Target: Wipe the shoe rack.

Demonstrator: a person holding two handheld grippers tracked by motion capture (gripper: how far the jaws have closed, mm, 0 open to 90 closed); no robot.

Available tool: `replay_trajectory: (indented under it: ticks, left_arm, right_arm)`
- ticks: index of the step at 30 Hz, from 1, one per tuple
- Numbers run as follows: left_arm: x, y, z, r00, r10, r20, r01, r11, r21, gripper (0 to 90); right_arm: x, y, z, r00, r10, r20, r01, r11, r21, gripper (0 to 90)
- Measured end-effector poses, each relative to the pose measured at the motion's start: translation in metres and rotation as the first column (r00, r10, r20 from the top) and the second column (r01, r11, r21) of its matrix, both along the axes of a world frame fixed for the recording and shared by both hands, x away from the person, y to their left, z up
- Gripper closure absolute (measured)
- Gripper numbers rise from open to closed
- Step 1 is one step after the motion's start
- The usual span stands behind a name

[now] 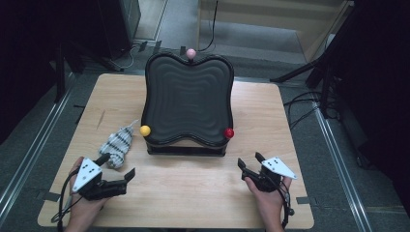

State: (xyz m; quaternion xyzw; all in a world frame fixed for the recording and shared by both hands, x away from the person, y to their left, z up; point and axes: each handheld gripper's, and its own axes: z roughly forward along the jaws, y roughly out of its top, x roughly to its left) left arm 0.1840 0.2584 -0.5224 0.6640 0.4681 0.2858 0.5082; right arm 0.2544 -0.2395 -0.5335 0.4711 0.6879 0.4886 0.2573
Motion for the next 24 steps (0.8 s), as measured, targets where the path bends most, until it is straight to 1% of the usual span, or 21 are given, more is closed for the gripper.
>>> replay_trajectory:
  ticks: [3, 5, 6, 7, 8, 9, 10, 11, 12, 13, 14, 16, 17, 19, 21, 24]
  left_arm:
    - [-0.008, 0.020, -0.001, 0.9986, 0.053, 0.006, -0.053, 0.9984, -0.020, 0.0]
    - [-0.011, 0.034, -0.002, 0.9950, 0.099, 0.013, -0.099, 0.9948, -0.026, 0.0]
    - [-0.012, 0.041, -0.004, 0.9923, 0.123, 0.014, -0.123, 0.9922, -0.023, 0.0]
    - [-0.013, 0.048, -0.006, 0.9885, 0.151, 0.009, -0.150, 0.9884, -0.022, 0.0]
    - [-0.013, 0.056, -0.008, 0.9843, 0.176, -0.004, -0.177, 0.9838, -0.032, 0.0]
    - [-0.013, 0.062, -0.010, 0.9802, 0.198, -0.014, -0.198, 0.9792, -0.043, 0.0]
    - [-0.012, 0.068, -0.012, 0.9754, 0.219, -0.022, -0.220, 0.9744, -0.046, 0.0]
    - [-0.012, 0.073, -0.014, 0.9716, 0.235, -0.031, -0.236, 0.9702, -0.056, 0.0]
    - [-0.012, 0.078, -0.015, 0.9684, 0.246, -0.039, -0.249, 0.9659, -0.073, 0.0]
    - [-0.011, 0.081, -0.016, 0.9652, 0.258, -0.042, -0.261, 0.9623, -0.078, 0.0]
    - [-0.011, 0.083, -0.018, 0.9621, 0.269, -0.044, -0.272, 0.9595, -0.074, 0.0]
    - [-0.009, 0.085, -0.021, 0.9600, 0.276, -0.049, -0.278, 0.9589, -0.057, 0.0]
    - [-0.009, 0.086, -0.022, 0.9603, 0.274, -0.053, -0.277, 0.9594, -0.055, 0.0]
    - [-0.008, 0.087, -0.023, 0.9617, 0.268, -0.056, -0.272, 0.9599, -0.069, 0.0]
    - [-0.008, 0.086, -0.023, 0.9613, 0.271, -0.051, -0.274, 0.9593, -0.068, 0.0]
    - [-0.007, 0.088, -0.023, 0.9599, 0.275, -0.055, -0.278, 0.9573, -0.077, 0.0]
  right_arm:
    - [-0.004, -0.016, -0.004, 1.0000, 0.005, -0.001, -0.005, 1.000, -0.003, 16.7]
    - [-0.008, -0.027, -0.006, 1.0000, -0.005, 0.006, 0.005, 1.000, 0.005, 13.8]
    - [-0.010, -0.033, -0.007, 0.9997, -0.021, 0.011, 0.020, 1.000, 0.009, 13.9]
    - [-0.011, -0.039, -0.008, 0.9992, -0.039, 0.010, 0.038, 0.999, 0.023, 13.8]
    - [-0.013, -0.045, -0.009, 0.9982, -0.060, 0.011, 0.059, 0.998, 0.034, 13.8]
    - [-0.014, -0.051, -0.010, 0.9963, -0.085, 0.007, 0.085, 0.995, 0.042, 13.9]
    - [-0.016, -0.057, -0.011, 0.9942, -0.108, 0.005, 0.107, 0.992, 0.062, 13.9]
    - [-0.017, -0.062, -0.012, 0.9925, -0.122, 0.004, 0.121, 0.990, 0.072, 13.9]
    - [-0.018, -0.067, -0.012, 0.9903, -0.139, -0.002, 0.139, 0.988, 0.070, 14.0]
    - [-0.019, -0.070, -0.012, 0.9874, -0.158, 0.000, 0.158, 0.985, 0.063, 14.2]
    - [-0.020, -0.073, -0.011, 0.9863, -0.165, 0.004, 0.164, 0.985, 0.061, 14.1]
    - [-0.021, -0.078, -0.011, 0.9842, -0.177, 0.007, 0.176, 0.982, 0.069, 14.2]
    - [-0.021, -0.079, -0.011, 0.9835, -0.181, 0.007, 0.180, 0.981, 0.070, 14.3]
    - [-0.020, -0.080, -0.011, 0.9830, -0.184, 0.009, 0.183, 0.981, 0.066, 14.3]
    - [-0.020, -0.079, -0.012, 0.9833, -0.182, 0.003, 0.181, 0.981, 0.067, 14.3]
    - [-0.019, -0.078, -0.012, 0.9837, -0.180, 0.002, 0.179, 0.982, 0.058, 14.3]
